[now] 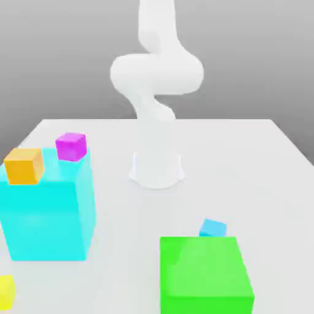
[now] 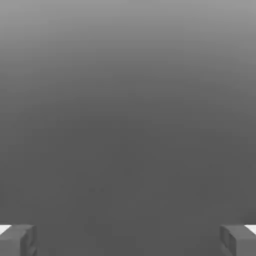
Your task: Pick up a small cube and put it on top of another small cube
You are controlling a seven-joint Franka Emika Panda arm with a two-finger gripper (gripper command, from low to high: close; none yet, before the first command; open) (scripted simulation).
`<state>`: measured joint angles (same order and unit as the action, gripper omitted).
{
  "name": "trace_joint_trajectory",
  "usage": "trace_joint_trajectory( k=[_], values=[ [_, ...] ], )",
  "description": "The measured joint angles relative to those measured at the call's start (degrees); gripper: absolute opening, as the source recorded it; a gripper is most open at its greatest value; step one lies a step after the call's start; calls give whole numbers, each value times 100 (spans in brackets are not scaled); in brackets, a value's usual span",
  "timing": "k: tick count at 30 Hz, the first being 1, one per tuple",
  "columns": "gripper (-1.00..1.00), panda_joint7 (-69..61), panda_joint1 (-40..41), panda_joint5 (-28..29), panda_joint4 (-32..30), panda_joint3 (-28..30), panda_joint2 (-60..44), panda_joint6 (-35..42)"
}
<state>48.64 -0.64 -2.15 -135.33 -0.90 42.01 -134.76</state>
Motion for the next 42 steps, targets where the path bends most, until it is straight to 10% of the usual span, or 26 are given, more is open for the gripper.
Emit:
trace_joint_trajectory(
  k=[15,20,25,26,33,42],
  values=[
    [0,2680,-407,-783,-2544,-1461,-2895,-2230],
    [0,4402,-460,419,-3099,-1612,-4302,-3306],
    [0,5249,-1448,1506,-2939,-363,-5374,-4164],
    [-100,5299,-1612,1559,-2915,-190,-5523,-4289],
    [-100,5309,-1644,1571,-2913,-158,-5532,-4309],
    [-100,4017,-1386,53,-3160,-636,-3839,-2865]
  ],
)
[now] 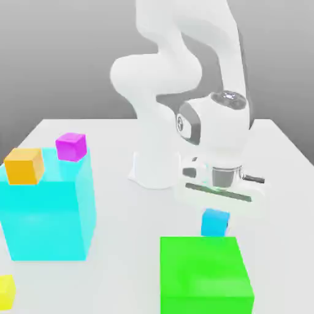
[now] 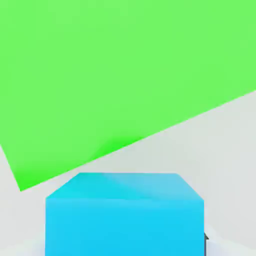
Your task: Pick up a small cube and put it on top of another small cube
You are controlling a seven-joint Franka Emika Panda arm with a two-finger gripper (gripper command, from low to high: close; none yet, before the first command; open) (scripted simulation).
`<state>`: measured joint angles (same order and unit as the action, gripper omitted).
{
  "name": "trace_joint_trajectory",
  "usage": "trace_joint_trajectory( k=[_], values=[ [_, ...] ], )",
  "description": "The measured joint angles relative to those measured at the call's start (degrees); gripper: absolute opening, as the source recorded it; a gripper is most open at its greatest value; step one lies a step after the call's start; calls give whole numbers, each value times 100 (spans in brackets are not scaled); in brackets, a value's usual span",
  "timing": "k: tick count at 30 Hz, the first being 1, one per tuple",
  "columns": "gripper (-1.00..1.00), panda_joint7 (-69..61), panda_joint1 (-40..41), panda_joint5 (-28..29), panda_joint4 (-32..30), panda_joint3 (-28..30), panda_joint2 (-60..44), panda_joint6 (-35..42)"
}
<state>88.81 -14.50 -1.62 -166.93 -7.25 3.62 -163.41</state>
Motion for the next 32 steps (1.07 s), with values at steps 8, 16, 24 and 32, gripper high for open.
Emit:
trace_joint_trajectory(
  k=[8,16,24,32],
  values=[
    [-100,-1834,646,156,432,1024,1332,1770],
    [-100,-3404,1594,821,908,1951,2695,3574],
    [-100,-4790,2565,1565,1355,2673,4111,5365],
    [100,-4928,2760,1815,735,2935,3956,4590]
  ],
)
